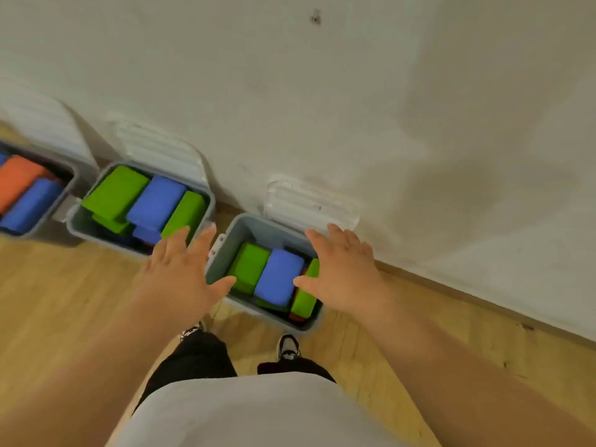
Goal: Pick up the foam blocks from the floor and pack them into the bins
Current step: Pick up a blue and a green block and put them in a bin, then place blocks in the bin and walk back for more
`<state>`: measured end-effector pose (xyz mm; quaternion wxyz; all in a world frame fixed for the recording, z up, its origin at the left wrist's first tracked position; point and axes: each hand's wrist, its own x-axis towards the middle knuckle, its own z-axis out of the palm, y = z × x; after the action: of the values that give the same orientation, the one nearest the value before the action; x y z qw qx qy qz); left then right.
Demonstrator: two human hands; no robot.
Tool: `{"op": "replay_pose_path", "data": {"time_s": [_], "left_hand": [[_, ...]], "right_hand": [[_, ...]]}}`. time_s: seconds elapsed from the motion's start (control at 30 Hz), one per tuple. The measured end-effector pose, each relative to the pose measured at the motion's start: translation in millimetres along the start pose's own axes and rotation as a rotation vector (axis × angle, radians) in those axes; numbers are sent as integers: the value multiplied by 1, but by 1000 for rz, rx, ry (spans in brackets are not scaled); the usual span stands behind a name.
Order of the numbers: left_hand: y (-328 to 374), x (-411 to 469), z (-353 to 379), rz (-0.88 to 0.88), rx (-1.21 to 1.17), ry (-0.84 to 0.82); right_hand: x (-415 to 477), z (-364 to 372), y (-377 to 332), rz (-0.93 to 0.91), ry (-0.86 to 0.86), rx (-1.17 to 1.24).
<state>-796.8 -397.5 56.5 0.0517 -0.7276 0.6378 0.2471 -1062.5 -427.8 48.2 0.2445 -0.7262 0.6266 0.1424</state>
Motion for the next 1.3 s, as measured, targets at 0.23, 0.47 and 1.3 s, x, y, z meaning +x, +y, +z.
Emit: {"op": "replay_pose_path", "data": {"time_s": [0.23, 0.47, 1.3], "left_hand": [[-93, -146, 51, -425, -195, 72], [-187, -348, 148, -882, -437, 179], [-346, -818, 331, -2027, -930, 441]], "right_hand": [[-18, 40, -107, -387, -117, -236], [-100, 143, -277, -802, -229, -615], [-537, 471, -715, -1835, -422, -1113]]}}
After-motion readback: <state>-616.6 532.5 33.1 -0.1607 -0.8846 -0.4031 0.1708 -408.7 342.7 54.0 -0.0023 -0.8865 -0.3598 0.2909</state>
